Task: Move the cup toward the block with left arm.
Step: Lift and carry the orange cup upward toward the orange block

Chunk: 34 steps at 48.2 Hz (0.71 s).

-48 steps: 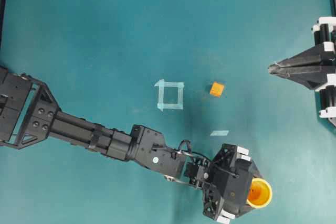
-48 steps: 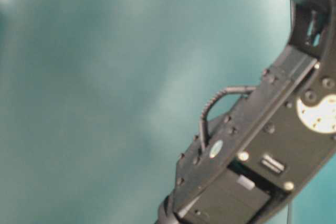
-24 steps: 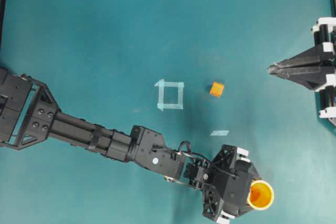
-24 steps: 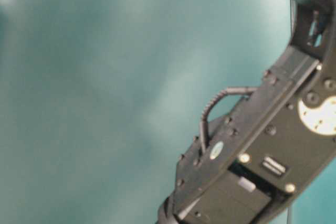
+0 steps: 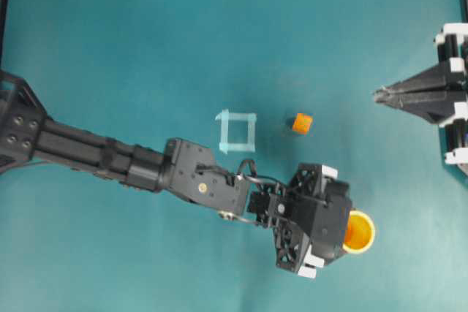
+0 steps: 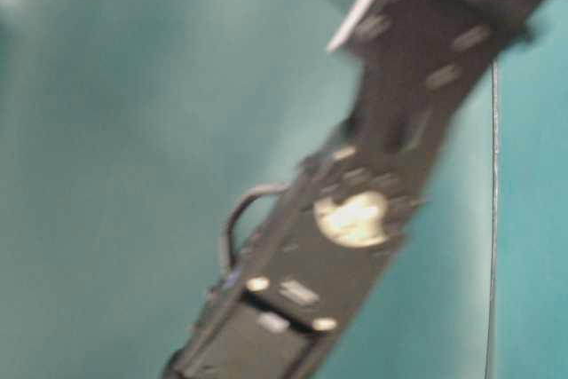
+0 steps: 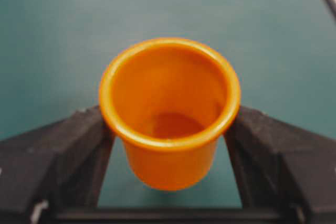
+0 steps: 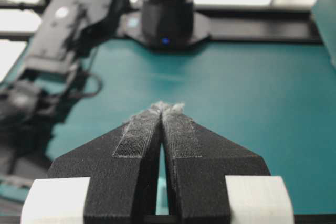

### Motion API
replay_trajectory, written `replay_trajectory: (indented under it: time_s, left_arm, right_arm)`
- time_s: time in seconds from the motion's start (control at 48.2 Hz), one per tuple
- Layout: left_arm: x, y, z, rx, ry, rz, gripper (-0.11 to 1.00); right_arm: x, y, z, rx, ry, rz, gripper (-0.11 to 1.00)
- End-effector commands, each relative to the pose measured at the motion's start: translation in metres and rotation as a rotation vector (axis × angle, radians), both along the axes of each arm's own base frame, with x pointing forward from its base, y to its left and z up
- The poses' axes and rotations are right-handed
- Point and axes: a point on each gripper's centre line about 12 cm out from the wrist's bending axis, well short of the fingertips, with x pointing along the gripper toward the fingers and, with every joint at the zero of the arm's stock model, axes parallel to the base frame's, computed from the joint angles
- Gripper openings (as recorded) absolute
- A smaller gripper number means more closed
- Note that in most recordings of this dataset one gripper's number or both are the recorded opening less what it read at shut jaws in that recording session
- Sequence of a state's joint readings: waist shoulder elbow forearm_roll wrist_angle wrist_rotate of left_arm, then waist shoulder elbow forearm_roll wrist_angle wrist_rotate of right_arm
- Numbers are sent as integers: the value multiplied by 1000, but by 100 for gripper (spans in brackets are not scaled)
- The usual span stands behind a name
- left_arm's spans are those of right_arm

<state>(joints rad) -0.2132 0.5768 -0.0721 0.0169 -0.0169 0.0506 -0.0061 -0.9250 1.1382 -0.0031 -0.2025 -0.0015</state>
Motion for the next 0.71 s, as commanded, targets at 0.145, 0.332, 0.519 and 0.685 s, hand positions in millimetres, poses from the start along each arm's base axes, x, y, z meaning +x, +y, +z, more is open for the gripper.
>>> replay_trajectory:
  time_s: [0.145, 0.332, 0.519, 0.685]
  left_arm:
    - [-11, 52, 39, -8, -59, 84, 66]
    - [-16, 88, 41, -7, -73, 147, 66]
    - [-20, 117, 46, -8, -115, 198, 66]
    - [-27, 137, 52, -6, -138, 233, 66]
  right_arm:
    - [2, 0, 13, -5, -32, -1, 0]
    - [2, 0, 13, -5, -32, 0, 0]
    - [2, 0, 12, -6, -21, 0, 0]
    - [2, 0, 11, -6, -14, 0, 0]
